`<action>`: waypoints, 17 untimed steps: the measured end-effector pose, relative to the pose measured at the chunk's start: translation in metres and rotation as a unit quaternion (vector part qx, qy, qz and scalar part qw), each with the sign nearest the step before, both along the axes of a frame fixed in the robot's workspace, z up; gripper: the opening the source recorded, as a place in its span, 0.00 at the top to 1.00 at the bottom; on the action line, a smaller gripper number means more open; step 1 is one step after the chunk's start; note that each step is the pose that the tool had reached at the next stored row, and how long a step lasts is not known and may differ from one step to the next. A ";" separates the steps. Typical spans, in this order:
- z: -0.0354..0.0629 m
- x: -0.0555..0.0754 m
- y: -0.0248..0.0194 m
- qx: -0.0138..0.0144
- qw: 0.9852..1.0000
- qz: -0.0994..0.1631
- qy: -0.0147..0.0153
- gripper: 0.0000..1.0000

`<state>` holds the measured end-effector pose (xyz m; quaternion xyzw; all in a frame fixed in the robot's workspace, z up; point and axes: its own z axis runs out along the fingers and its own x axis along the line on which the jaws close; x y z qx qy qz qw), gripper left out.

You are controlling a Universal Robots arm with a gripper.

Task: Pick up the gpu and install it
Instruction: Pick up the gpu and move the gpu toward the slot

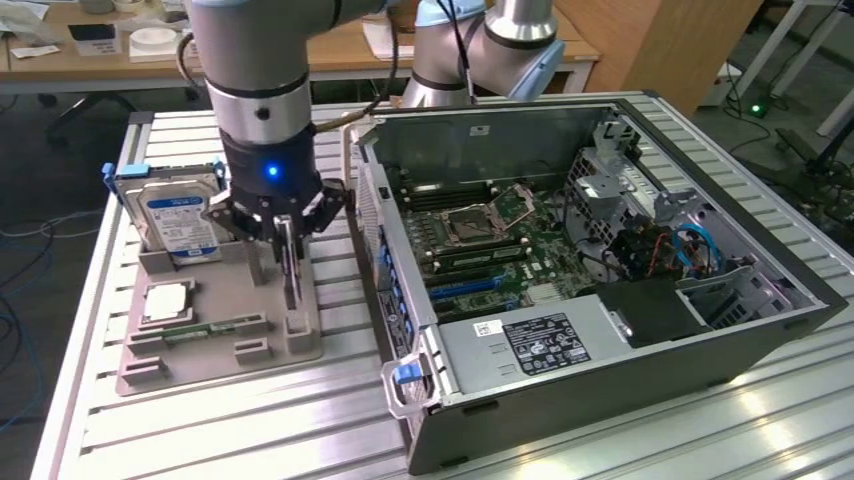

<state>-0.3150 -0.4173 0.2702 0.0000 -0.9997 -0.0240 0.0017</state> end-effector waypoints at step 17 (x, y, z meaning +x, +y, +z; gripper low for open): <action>0.0698 0.000 0.0000 0.002 1.000 0.000 0.000 0.72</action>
